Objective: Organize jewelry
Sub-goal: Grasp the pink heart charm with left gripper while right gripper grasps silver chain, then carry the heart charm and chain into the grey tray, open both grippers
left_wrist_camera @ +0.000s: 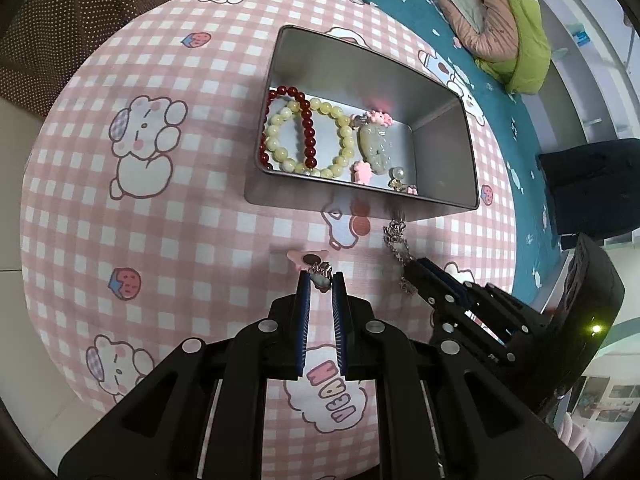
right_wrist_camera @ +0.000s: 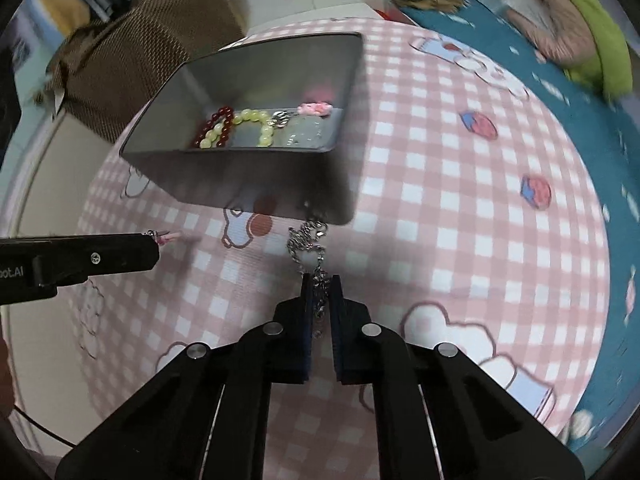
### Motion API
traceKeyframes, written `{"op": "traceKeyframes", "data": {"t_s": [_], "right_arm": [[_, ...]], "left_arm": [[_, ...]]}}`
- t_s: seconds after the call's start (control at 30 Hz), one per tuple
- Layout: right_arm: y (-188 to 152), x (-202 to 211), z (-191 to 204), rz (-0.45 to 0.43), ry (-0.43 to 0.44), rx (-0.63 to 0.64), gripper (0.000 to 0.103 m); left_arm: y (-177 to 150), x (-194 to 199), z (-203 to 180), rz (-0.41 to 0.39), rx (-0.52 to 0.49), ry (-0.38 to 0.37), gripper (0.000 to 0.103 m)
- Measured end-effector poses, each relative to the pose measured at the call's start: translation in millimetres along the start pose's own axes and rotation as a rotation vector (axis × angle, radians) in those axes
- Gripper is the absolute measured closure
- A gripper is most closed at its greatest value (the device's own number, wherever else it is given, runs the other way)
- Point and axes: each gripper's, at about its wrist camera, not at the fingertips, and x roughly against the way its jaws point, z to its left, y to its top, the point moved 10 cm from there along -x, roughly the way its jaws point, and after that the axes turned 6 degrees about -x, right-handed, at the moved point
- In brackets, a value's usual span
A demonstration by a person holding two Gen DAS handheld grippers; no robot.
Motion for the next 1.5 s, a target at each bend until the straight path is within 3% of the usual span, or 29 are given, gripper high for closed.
{"op": "traceKeyframes", "data": {"t_s": [0.47, 1.07, 1.5], "right_arm": [[12, 52, 1, -0.094, 0.037, -0.093, 0.097], [68, 122, 15, -0.299, 0.037, -0.092, 0.096], [99, 118, 30, -0.318, 0.069, -0.067, 0.096]], "left_arm": [[6, 26, -10, -0.055, -0.03, -0.046, 0.092], [39, 76, -37, -0.176, -0.081, -0.102, 0.092], [66, 68, -27, -0.169, -0.072, -0.071, 0.092]]}}
